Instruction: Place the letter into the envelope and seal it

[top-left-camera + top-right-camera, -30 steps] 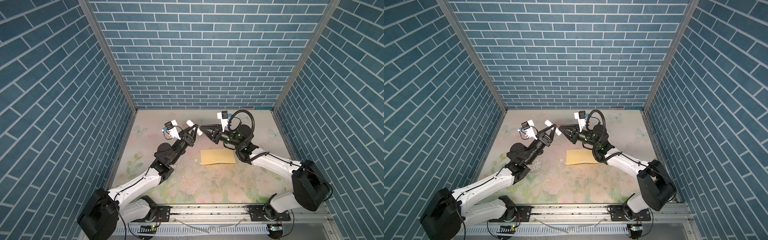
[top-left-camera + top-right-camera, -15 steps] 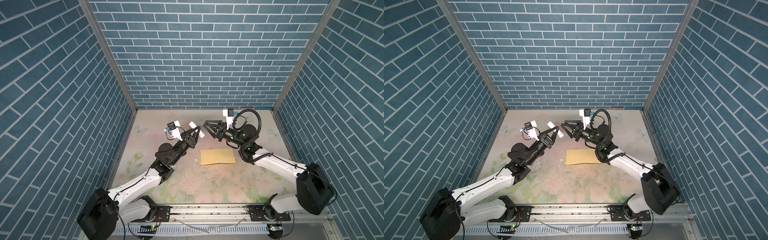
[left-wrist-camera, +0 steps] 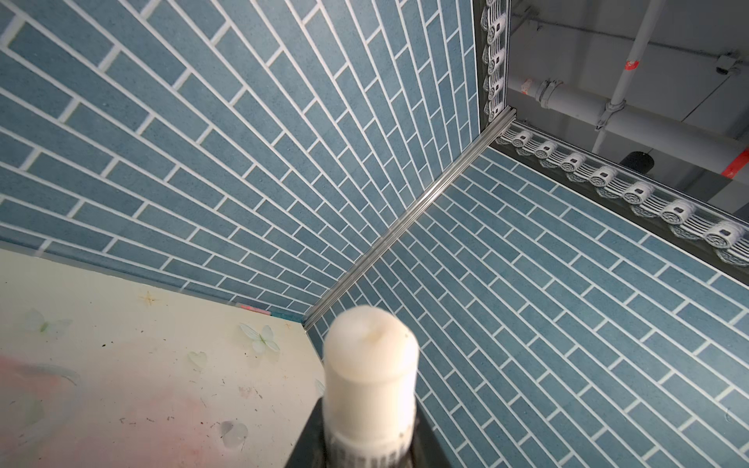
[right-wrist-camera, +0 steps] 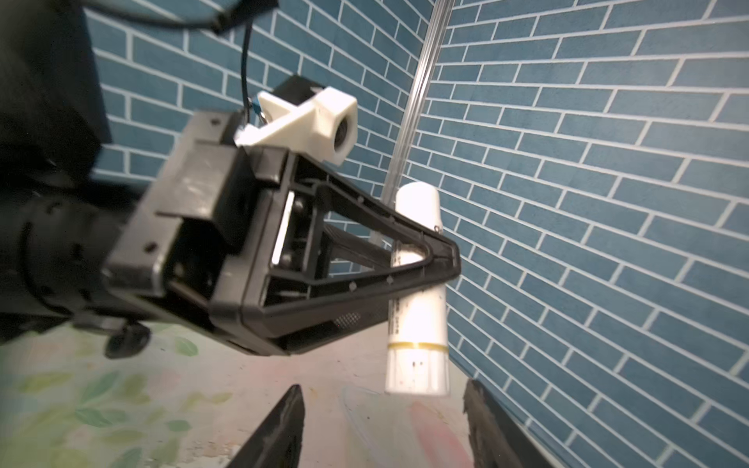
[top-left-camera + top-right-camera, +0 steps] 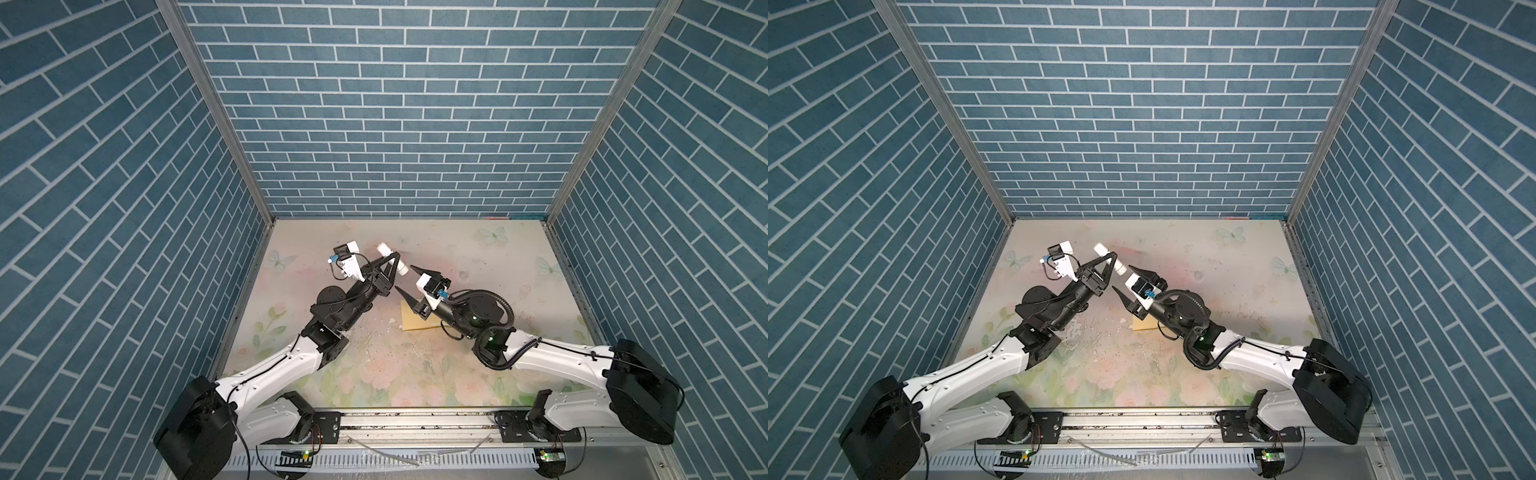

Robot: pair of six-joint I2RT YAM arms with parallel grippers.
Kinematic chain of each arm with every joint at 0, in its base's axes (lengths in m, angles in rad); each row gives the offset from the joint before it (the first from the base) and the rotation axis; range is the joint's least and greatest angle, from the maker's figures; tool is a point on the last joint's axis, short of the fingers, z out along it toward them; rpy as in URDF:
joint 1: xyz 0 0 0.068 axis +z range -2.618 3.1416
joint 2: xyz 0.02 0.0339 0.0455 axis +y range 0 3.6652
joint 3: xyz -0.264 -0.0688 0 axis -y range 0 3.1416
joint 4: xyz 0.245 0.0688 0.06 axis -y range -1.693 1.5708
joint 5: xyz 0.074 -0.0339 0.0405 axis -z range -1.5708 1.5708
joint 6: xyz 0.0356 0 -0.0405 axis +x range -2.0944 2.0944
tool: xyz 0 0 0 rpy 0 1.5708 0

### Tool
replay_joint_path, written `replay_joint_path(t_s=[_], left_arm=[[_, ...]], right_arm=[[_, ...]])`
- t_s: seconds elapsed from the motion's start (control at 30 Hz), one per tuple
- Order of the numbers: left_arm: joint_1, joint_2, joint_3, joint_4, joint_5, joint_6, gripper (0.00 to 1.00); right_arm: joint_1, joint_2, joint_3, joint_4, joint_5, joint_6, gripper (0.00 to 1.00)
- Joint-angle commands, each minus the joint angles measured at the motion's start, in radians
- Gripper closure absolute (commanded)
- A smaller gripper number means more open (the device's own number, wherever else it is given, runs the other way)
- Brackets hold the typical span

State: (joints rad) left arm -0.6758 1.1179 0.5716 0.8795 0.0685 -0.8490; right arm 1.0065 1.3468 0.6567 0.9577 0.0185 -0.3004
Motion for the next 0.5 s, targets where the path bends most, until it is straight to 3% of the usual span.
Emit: replay_joint_path(t_s=[0.0, 0.47], left_arm=[[-0.002, -0.022, 0.0, 0.009, -0.003, 0.005, 1.0], [-0.002, -0.027, -0.003, 0.009, -0.001, 0.004, 1.0]], right_arm=[[0.023, 0.029, -0.002, 0.156, 0.126, -0.154, 0.44], [0.039, 0.08, 0.037, 0.212, 0.181, -0.173, 0.59]])
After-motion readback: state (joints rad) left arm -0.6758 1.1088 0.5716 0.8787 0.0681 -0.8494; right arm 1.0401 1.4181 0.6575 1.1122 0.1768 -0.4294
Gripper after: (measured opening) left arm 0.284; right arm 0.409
